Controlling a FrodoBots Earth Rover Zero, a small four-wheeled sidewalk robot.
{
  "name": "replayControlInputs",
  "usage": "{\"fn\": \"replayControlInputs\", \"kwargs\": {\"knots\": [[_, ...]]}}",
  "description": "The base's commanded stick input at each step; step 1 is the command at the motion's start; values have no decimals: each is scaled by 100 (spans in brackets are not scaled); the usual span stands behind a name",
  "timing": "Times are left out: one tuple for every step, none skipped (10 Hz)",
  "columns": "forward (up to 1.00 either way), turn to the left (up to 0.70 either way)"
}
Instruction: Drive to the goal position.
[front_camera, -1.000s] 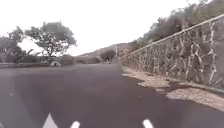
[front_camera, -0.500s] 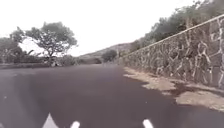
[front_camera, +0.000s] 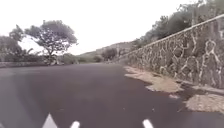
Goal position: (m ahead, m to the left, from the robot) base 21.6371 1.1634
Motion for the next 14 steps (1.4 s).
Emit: {"fn": "replayControlInputs", "kwargs": {"knots": [[50,0],[50,0],[50,0],[50,0],[50,0],[50,0],[50,-38],[50,-50],[50,-50],[50,-47],[50,-9],[50,0],[50,0],[50,0]]}}
